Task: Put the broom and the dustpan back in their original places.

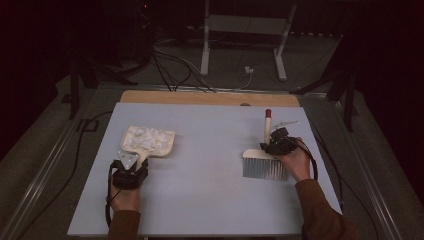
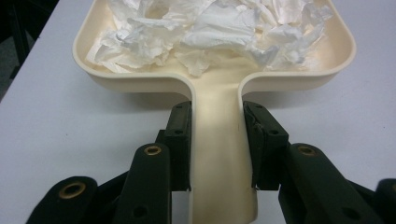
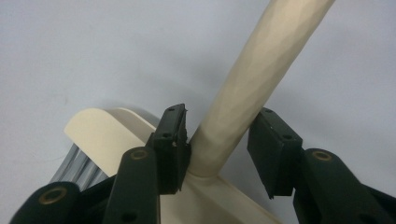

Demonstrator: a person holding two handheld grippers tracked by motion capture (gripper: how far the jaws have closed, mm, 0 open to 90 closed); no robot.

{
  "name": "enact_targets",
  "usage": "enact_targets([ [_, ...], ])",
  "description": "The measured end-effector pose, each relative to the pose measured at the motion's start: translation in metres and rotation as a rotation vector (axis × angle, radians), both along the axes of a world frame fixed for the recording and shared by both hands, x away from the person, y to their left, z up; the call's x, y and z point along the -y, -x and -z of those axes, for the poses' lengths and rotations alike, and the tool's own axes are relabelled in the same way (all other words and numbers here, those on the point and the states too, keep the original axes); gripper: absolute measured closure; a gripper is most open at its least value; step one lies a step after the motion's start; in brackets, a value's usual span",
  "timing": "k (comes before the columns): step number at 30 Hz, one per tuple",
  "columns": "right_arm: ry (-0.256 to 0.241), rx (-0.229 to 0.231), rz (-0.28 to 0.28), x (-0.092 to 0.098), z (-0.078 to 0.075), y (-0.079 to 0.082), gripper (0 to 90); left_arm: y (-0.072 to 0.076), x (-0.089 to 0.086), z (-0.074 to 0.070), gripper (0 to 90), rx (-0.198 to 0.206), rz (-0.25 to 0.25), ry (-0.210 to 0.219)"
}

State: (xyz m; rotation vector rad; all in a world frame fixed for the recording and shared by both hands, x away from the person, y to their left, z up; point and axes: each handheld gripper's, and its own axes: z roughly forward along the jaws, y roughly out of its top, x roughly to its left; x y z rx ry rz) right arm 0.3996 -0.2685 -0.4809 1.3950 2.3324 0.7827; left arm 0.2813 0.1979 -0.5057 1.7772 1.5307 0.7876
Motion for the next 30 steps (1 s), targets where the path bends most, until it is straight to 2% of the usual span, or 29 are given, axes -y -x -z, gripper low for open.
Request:
enact_targets([
  [2,0.007,-0.044,-0.007,0.001,0.003,-0.003,57.9,0.0,0.001,0.001,66.6,-0.004,-0.004,-0.002],
  [4,0.047,-0.102,-0.056,0.0,0.008,-0.004,55.6,-0.001,0.002,0.003,66.6,-0.014,-0.007,0.0],
  [6,0.083,-0.078,-0.056,-0.002,0.01,-0.001,51.3,-0.001,0.003,0.005,66.6,-0.017,-0.007,0.002],
  [8,0.076,-0.048,-0.02,-0.002,0.009,0.002,50.0,-0.001,0.003,0.005,66.6,-0.019,-0.009,-0.002],
  [12,0.097,-0.016,0.027,-0.001,0.006,0.004,44.7,-0.002,0.003,0.005,66.6,-0.018,-0.012,-0.003],
  [16,0.095,0.009,0.086,0.003,0.003,0.007,43.4,-0.003,0.004,0.007,66.6,-0.027,-0.016,-0.003],
  [27,0.0,0.086,0.141,0.008,-0.001,0.02,40.1,-0.006,0.011,0.017,66.5,-0.062,-0.005,-0.03],
  [30,-0.019,0.091,0.151,0.01,0.002,0.024,38.3,-0.007,0.013,0.019,66.4,-0.069,-0.005,-0.03],
])
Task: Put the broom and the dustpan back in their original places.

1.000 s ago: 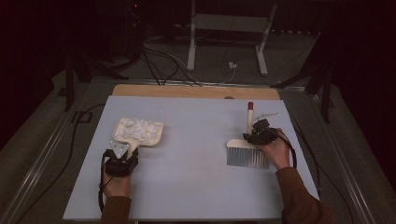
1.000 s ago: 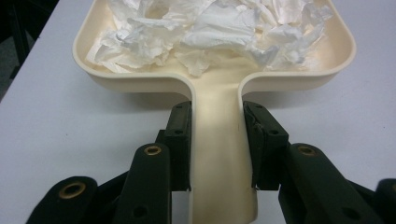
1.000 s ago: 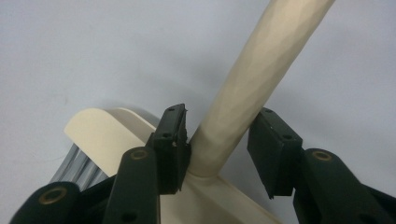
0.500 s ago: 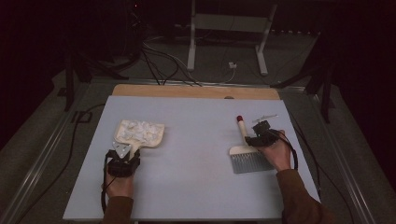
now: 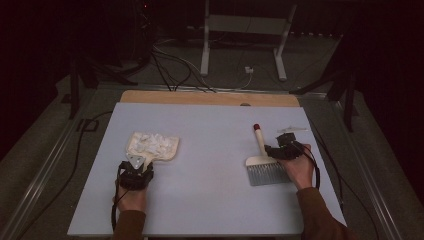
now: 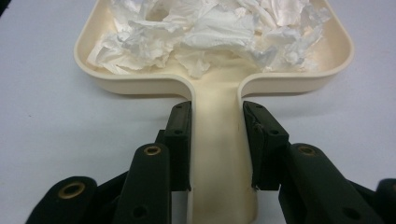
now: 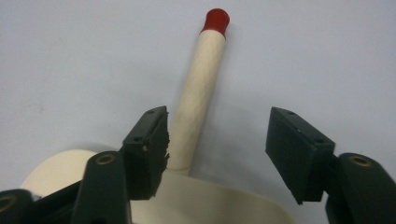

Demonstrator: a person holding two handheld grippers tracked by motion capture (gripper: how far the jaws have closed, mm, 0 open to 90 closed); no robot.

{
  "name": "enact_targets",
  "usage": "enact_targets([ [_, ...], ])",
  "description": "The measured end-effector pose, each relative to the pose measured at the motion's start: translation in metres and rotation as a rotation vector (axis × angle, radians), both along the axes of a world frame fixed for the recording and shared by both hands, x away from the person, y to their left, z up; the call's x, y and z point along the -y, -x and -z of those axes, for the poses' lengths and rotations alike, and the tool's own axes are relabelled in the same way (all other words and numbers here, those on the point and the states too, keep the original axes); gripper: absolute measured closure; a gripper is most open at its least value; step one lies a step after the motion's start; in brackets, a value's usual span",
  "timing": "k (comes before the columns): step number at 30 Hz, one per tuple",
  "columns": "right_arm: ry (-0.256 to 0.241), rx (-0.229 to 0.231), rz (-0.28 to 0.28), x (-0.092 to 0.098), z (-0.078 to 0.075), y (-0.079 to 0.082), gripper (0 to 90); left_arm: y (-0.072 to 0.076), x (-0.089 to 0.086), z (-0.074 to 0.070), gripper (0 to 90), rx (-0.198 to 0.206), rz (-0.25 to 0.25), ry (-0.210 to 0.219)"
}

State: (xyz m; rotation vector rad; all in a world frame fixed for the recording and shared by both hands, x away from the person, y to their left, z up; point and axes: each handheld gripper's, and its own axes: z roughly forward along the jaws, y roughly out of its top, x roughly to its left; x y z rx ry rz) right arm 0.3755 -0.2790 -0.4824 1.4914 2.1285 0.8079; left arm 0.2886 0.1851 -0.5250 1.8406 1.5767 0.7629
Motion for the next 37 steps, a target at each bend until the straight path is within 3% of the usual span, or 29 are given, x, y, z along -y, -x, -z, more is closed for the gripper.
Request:
enact_targets([
  [6,-0.051,0.033,0.015,0.002,0.0,0.008,32.8,-0.001,0.001,0.002,65.3,-0.002,-0.004,0.008],
  [11,-0.079,0.078,-0.001,-0.003,-0.001,0.02,25.0,0.002,-0.004,-0.003,50.2,0.028,-0.002,0.052],
  [16,-0.123,0.129,-0.017,-0.006,-0.001,0.034,17.6,0.007,-0.011,-0.013,33.1,0.096,0.004,0.112],
  [25,-0.194,0.228,-0.065,-0.013,0.002,0.061,14.7,0.018,-0.022,-0.04,16.5,0.222,0.108,0.17],
  [28,-0.19,0.263,-0.078,-0.016,0.004,0.07,13.0,0.02,-0.021,-0.044,11.8,0.231,0.145,0.193],
  [32,-0.234,0.303,-0.093,-0.022,0.004,0.079,11.6,0.019,-0.015,-0.045,0.8,0.219,0.189,0.217],
  [37,-0.202,0.342,-0.135,-0.035,0.005,0.087,9.0,0.022,-0.01,-0.048,0.5,0.239,0.211,0.216],
])
